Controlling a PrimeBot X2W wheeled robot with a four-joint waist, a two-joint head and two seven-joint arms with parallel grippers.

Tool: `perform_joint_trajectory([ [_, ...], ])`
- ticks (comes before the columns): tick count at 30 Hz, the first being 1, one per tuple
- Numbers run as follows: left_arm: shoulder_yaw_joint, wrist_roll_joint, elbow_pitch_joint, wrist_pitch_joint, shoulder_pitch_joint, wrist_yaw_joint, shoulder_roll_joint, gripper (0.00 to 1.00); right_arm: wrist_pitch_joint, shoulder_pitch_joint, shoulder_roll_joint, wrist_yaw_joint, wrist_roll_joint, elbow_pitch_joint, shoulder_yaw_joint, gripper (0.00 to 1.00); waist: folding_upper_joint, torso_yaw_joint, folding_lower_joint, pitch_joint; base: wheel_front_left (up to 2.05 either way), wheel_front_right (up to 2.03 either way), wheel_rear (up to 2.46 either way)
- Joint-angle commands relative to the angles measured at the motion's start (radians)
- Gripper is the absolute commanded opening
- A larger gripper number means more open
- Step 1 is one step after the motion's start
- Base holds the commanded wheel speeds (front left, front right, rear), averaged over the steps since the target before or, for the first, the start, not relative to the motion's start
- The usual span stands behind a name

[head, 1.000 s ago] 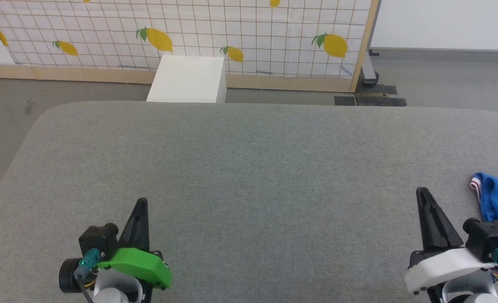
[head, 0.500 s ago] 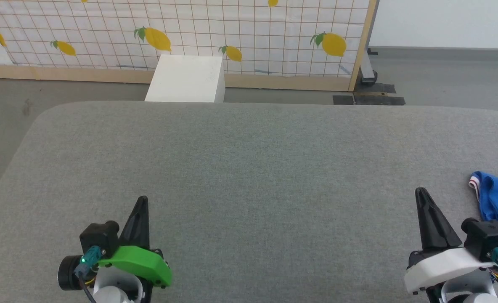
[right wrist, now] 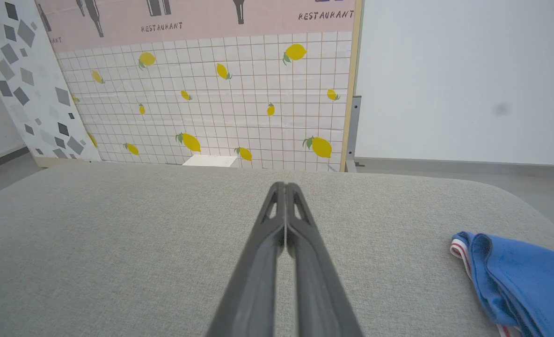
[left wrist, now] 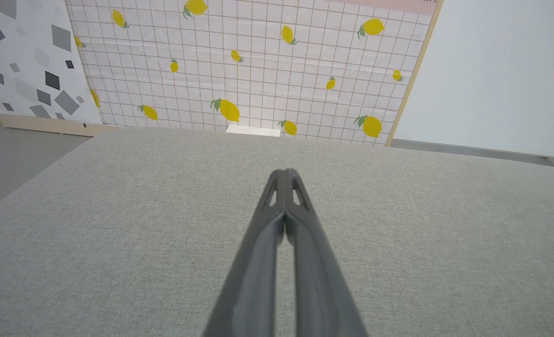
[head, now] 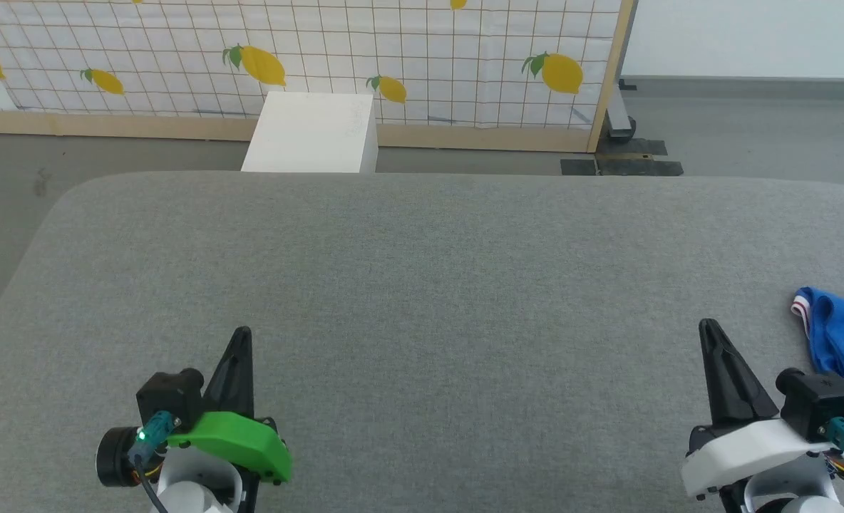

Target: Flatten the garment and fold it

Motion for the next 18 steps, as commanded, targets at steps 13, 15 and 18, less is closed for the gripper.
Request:
perform_joint_trajectory([
  [13,0.009,0.037,-0.041,0.029,0.026,0.014,-0.010,0.00,0.013,-0.013,0.001,0.000,-0.023,-0.001,0.010,0.00,0.0000,-0.006,0.0000,0.003,0.00,0.00,0.00],
  [15,0.009,0.041,-0.047,0.033,0.027,0.015,-0.011,0.00,0.014,-0.014,0.001,0.000,-0.025,-0.001,0.012,0.00,0.0000,-0.007,0.0000,0.004,0.00,0.00,0.00],
  [18,0.010,0.046,-0.054,0.039,0.029,0.016,-0.012,0.00,0.017,-0.015,0.001,-0.001,-0.028,-0.001,0.013,0.00,0.0000,-0.009,0.0000,0.004,0.00,0.00,0.00],
])
